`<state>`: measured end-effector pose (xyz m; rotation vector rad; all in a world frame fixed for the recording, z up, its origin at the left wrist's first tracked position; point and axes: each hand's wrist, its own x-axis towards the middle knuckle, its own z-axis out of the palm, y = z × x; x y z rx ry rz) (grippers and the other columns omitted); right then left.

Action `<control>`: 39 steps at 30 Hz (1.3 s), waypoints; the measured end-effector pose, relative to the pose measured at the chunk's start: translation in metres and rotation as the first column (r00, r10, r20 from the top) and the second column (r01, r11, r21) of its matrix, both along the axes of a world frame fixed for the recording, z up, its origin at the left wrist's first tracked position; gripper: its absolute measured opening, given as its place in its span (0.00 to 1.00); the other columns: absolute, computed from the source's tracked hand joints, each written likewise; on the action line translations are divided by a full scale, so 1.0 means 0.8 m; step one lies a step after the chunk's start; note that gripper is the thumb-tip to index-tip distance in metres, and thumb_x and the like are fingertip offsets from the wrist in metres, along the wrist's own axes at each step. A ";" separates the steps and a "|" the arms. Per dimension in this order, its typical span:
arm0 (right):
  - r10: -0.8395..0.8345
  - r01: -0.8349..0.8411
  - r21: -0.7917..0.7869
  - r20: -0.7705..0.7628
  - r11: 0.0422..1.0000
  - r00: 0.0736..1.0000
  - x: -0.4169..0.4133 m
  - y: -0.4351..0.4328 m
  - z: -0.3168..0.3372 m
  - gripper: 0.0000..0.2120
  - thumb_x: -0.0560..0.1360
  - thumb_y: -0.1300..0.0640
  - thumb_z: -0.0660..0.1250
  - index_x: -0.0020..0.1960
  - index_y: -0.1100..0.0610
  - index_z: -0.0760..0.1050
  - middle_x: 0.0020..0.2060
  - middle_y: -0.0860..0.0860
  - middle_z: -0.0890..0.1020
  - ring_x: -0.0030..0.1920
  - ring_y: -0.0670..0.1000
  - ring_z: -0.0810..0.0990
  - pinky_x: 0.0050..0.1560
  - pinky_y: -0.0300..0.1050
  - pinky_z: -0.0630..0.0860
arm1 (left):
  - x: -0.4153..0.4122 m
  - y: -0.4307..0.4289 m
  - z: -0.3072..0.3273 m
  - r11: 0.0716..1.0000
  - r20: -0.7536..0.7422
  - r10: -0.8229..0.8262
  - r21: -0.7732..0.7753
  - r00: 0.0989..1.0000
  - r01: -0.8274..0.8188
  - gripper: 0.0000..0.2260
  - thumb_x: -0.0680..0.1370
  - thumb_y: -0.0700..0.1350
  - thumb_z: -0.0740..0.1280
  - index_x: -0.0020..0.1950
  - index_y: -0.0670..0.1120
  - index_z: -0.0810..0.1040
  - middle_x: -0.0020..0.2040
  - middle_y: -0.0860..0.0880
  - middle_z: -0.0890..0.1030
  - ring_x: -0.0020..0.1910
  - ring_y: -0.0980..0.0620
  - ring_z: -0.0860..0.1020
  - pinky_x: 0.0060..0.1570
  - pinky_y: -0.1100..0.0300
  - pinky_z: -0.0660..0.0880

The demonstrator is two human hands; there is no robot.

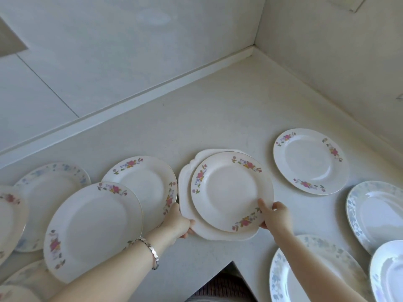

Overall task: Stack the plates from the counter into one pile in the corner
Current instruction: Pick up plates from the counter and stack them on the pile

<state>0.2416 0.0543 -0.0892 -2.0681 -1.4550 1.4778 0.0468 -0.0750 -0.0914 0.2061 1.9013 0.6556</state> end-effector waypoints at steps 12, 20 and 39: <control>0.494 -0.466 -0.191 0.496 0.864 0.714 -0.015 0.008 0.014 0.25 0.71 0.33 0.58 0.40 0.56 0.75 0.32 0.49 0.79 0.35 0.51 0.80 0.32 0.39 0.72 | -0.007 -0.004 0.015 0.986 -0.083 -0.165 -0.023 0.983 0.164 0.05 0.77 0.38 0.63 0.52 0.42 0.71 0.39 0.48 0.78 0.35 0.48 0.80 0.31 0.60 0.80; 0.604 -0.747 0.034 0.566 0.664 0.562 -0.064 -0.032 0.061 0.19 0.77 0.45 0.56 0.32 0.54 0.67 0.26 0.46 0.73 0.29 0.48 0.72 0.29 0.38 0.66 | -0.142 -0.072 0.055 0.955 -0.783 -0.291 -0.207 0.550 0.210 0.14 0.78 0.41 0.60 0.62 0.39 0.73 0.62 0.41 0.75 0.61 0.41 0.74 0.56 0.51 0.71; 0.684 -0.686 -0.007 -0.063 0.728 0.727 -0.113 -0.115 0.064 0.12 0.75 0.53 0.64 0.36 0.59 0.75 0.25 0.47 0.79 0.25 0.42 0.77 0.34 0.34 0.73 | -0.270 -0.139 0.062 0.957 -0.580 -0.274 -0.085 0.767 0.278 0.14 0.72 0.50 0.71 0.36 0.46 0.68 0.35 0.48 0.72 0.38 0.48 0.70 0.34 0.58 0.61</control>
